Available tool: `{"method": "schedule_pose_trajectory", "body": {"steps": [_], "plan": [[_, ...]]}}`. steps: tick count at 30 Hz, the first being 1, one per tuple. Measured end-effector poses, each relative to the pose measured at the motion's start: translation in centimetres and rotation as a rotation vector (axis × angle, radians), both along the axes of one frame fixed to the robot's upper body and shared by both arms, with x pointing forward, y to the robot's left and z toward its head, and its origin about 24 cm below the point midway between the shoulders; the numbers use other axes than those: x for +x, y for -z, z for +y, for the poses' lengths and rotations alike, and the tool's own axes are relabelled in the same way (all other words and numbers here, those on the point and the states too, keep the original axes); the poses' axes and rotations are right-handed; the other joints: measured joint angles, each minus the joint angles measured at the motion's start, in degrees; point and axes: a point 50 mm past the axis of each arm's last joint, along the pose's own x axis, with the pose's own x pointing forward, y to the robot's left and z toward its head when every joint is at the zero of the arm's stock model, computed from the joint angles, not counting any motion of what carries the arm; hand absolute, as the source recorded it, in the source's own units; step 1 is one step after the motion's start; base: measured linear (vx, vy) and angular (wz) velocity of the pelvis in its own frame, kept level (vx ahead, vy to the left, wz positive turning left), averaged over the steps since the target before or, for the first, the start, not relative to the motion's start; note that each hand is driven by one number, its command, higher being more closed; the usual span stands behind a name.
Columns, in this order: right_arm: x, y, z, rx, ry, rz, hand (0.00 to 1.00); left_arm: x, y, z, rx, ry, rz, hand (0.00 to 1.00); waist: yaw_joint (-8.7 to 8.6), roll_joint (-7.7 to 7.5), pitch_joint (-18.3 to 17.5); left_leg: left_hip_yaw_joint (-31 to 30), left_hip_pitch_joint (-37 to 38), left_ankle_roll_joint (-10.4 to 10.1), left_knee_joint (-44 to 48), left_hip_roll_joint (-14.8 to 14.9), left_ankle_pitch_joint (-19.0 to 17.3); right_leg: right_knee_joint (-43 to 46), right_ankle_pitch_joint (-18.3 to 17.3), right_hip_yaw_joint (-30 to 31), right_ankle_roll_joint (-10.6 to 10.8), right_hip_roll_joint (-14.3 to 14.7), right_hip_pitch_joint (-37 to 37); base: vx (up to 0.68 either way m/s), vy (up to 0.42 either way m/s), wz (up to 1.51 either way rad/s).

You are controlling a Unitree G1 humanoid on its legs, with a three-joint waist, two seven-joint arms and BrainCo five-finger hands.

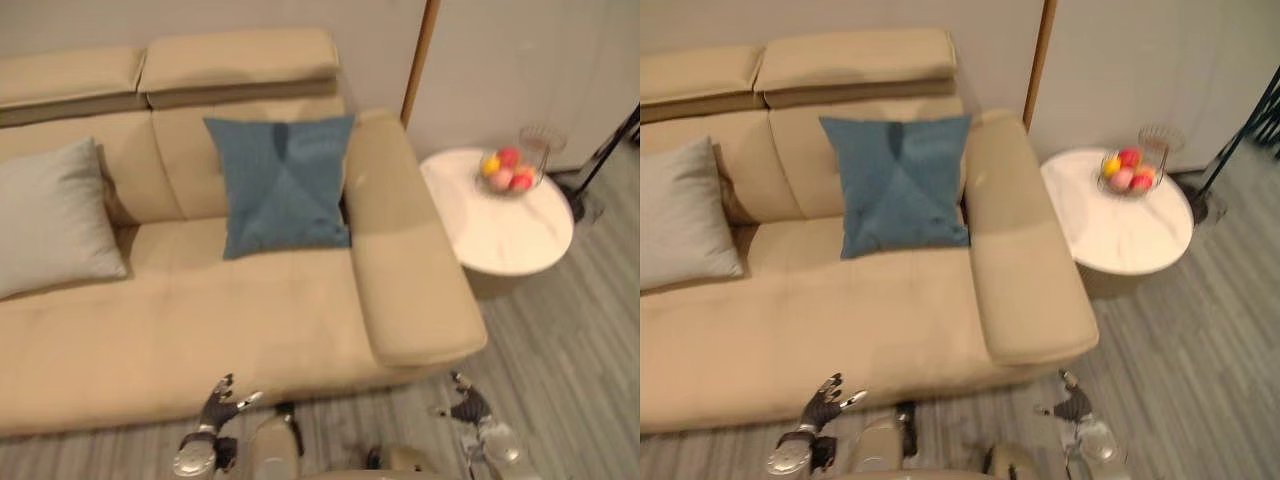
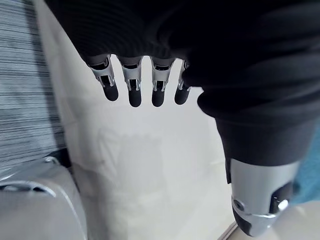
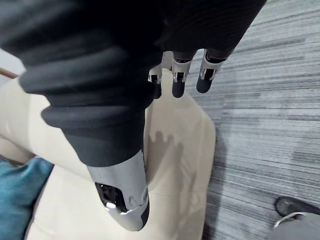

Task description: Pick up cushions and gather them together orderly.

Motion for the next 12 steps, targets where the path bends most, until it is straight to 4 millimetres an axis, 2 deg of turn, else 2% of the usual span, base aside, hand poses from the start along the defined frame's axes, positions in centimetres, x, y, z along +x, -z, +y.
{"method": "schedule_pose_trajectory", "body": {"steps": [1, 2, 3, 4, 5, 6, 7, 8, 9, 10, 11, 12], "plan": [[-0.2, 0.0, -0.2, -0.004, 0.006, 0.003, 0.00, 0.0, 0.0, -0.2, -0.003, 0.007, 0.001, 0.00, 0.07, -0.73, 0.1, -0.2, -0.3, -0.2, 0.2, -0.3, 0.4, -2.0, 1.5, -0.6, -1.2, -0.4, -0.3, -0.39, -0.063, 0.24], [-0.3, 0.0, -0.5, -0.004, 0.023, 0.000, 0.00, 0.0, 0.1, -0.4, -0.006, 0.015, 0.002, 0.00, 0.18, -0.75, 0.2, -0.3, -0.6, 0.3, 2.7, -0.6, 0.4, -2.8, 2.3, -1.0, -2.0, -0.8, -0.6, -0.29, -0.011, 0.27], [-0.3, -0.1, -0.9, -0.006, 0.057, -0.008, 0.00, 0.1, 0.0, -0.4, -0.006, 0.015, -0.002, 0.00, -0.23, -1.51, 0.2, -0.3, -1.4, 3.7, 11.6, -2.3, -2.1, -4.1, 4.1, -1.6, -2.5, -2.2, -1.5, -0.27, -0.007, 0.23], [-0.3, -0.2, -1.1, -0.011, 0.067, -0.011, 0.00, 0.1, 0.0, -0.3, -0.005, 0.013, -0.002, 0.00, -0.42, -1.62, 0.2, -0.2, -1.2, 4.8, 14.7, -2.6, -3.1, -4.9, 4.9, -1.5, -2.4, -2.5, -1.4, -0.29, 0.019, 0.21], [-0.2, -0.3, -1.4, -0.020, 0.080, -0.016, 0.00, 0.0, -0.1, -0.2, -0.002, 0.010, -0.005, 0.00, -0.92, -1.59, 0.2, -0.2, 0.6, 6.7, 20.1, -2.6, -7.5, -7.2, 6.9, -1.1, -1.8, -2.7, -1.4, -0.15, 0.045, 0.05], [-0.3, -0.3, -1.4, -0.021, 0.084, -0.017, 0.00, 0.1, -0.1, -0.2, -0.001, 0.010, -0.009, 0.00, -0.97, -1.57, 0.2, -0.3, 1.9, 6.6, 20.7, -2.5, -9.0, -8.0, 7.7, -1.0, -1.5, -2.7, -1.4, -0.19, 0.087, 0.01], [-0.3, -0.3, -1.5, -0.022, 0.091, -0.017, 0.00, 0.1, -0.3, -0.2, 0.000, 0.010, -0.018, 0.00, -0.90, -1.39, 0.1, -1.0, 5.1, 5.8, 19.0, -2.5, -11.4, -9.4, 8.9, -0.6, -0.4, -2.8, -1.7, -0.14, 0.089, -0.04], [-0.4, -0.3, -1.6, -0.022, 0.097, -0.016, 0.00, 0.2, -0.4, -0.2, 0.001, 0.011, -0.024, 0.00, -0.93, -1.25, 0.0, -1.2, 7.0, 5.1, 16.6, -2.7, -12.2, -10.0, 9.5, -0.5, 0.1, -2.7, -1.9, -0.19, 0.165, -0.15], [-0.5, -0.2, -1.8, -0.021, 0.111, -0.008, 0.00, 0.3, -0.5, 0.0, 0.005, 0.009, -0.030, 0.00, -0.90, -0.20, -0.7, -1.5, 10.7, 4.0, 8.2, -3.5, -13.5, -11.7, 11.2, 0.1, 1.1, -2.3, -2.2, -0.15, 0.155, -0.15], [-0.5, -0.1, -1.6, -0.013, 0.116, -0.002, 0.00, 0.4, -0.5, 0.3, 0.011, 0.005, -0.031, 0.00, -0.94, -0.93, -0.7, -1.1, 11.0, 3.7, 6.6, -4.2, -12.7, -12.4, 11.9, 0.4, 1.5, -2.8, -2.1, -0.16, 0.186, -0.08], [-1.2, 0.1, -1.6, -0.005, 0.134, 0.010, 0.00, 0.6, -0.7, 0.7, 0.025, 0.003, -0.037, 0.00, -1.03, -1.80, -1.5, -1.2, 10.9, 4.3, 4.8, -5.4, -11.7, -15.0, 14.1, 0.1, 2.5, -3.7, -1.7, -0.09, 0.121, 0.07], [-1.4, 0.2, -1.6, -0.005, 0.139, 0.017, 0.00, 0.7, -0.8, 0.9, 0.030, -0.001, -0.041, 0.00, -1.03, -2.12, -1.7, -1.3, 10.9, 4.2, 4.3, -5.8, -11.6, -16.2, 15.0, 0.0, 2.6, -4.1, -1.2, -0.06, 0.086, 0.08]]}}
